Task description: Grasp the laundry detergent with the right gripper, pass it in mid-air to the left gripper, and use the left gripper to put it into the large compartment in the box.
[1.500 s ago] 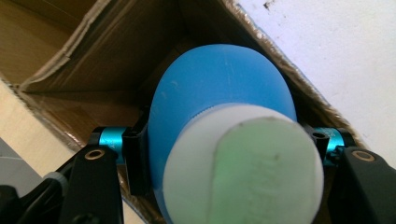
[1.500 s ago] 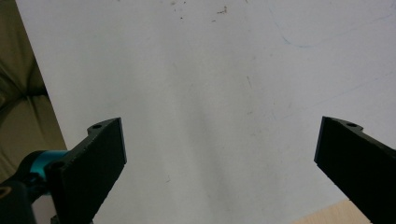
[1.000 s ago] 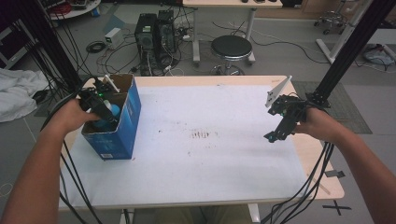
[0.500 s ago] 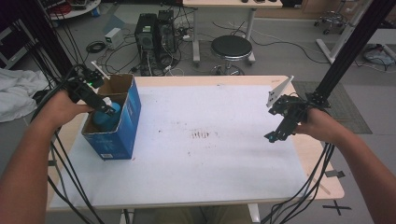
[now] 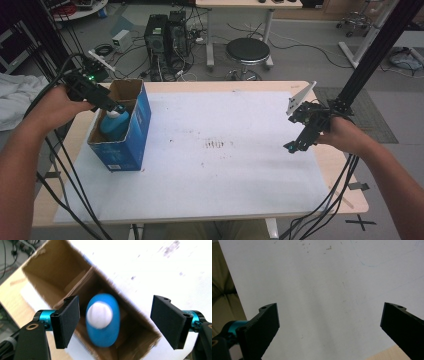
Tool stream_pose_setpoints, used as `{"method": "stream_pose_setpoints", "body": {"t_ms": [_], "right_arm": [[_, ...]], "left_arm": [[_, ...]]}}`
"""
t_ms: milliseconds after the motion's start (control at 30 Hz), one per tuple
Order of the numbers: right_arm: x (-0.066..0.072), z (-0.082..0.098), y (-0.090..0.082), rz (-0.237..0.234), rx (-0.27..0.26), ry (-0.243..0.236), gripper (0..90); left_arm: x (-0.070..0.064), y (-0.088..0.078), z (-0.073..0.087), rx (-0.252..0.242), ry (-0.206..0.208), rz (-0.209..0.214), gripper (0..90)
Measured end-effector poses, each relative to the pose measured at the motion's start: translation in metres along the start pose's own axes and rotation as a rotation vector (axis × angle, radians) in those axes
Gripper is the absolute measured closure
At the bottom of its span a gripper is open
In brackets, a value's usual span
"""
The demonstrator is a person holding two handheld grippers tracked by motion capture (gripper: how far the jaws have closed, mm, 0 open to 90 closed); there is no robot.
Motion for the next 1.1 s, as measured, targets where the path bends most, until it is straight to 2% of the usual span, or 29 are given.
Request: {"method": "stream_pose_setpoints", "body": {"t_ms": [167, 233, 300, 467, 600, 667, 700, 833, 900, 967, 1100], "right_arm": [[0.001, -0.001, -0.001, 0.002, -0.005, 0.002, 1.1], [0.001, -0.001, -0.001, 0.003, -0.006, 0.000, 1.1], [0.002, -0.002, -0.001, 0.002, -0.006, 0.001, 1.1], [0.003, -0.004, -0.002, 0.004, -0.005, 0.000, 1.2], [0.005, -0.004, -0.003, 0.004, -0.008, 0.001, 1.1], [0.005, -0.004, -0.005, 0.005, -0.013, 0.005, 1.1], [0.005, -0.004, -0.005, 0.007, -0.015, 0.006, 1.1], [0.006, -0.004, -0.005, 0.012, -0.013, 0.006, 1.2], [0.006, -0.005, -0.005, 0.012, -0.015, 0.010, 1.1], [0.007, -0.005, -0.005, 0.015, -0.016, 0.010, 1.1], [0.007, -0.005, -0.005, 0.019, -0.013, 0.016, 1.1]], "left_arm": [[-0.010, -0.008, -0.018, -0.028, 0.068, 0.008, 23.6], [-0.016, -0.009, -0.029, -0.038, 0.091, 0.023, 23.6], [-0.024, -0.009, -0.040, -0.052, 0.131, 0.051, 23.6], [-0.052, -0.001, -0.069, -0.058, 0.253, 0.125, 23.6], [-0.075, 0.005, -0.090, -0.064, 0.348, 0.166, 22.8], [-0.086, 0.009, -0.099, -0.064, 0.380, 0.190, 12.6], [-0.091, 0.011, -0.104, -0.062, 0.396, 0.190, 12.5], [-0.109, 0.018, -0.118, -0.068, 0.449, 0.220, 12.5], [-0.115, 0.024, -0.123, -0.051, 0.466, 0.224, 3.2], [-0.121, 0.028, -0.127, -0.052, 0.486, 0.229, 3.0], [-0.128, 0.037, -0.132, -0.043, 0.519, 0.215, 3.0]]}}
Point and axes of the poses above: each handheld gripper's, and its own axes: y roughly forward along the jaws, z roughly out of its underside, x roughly to its left, the point moved 6 cm from there along y, roughly forward along the jaws, and after that the axes turned 15 degrees about -z, right-handed, at the moved point
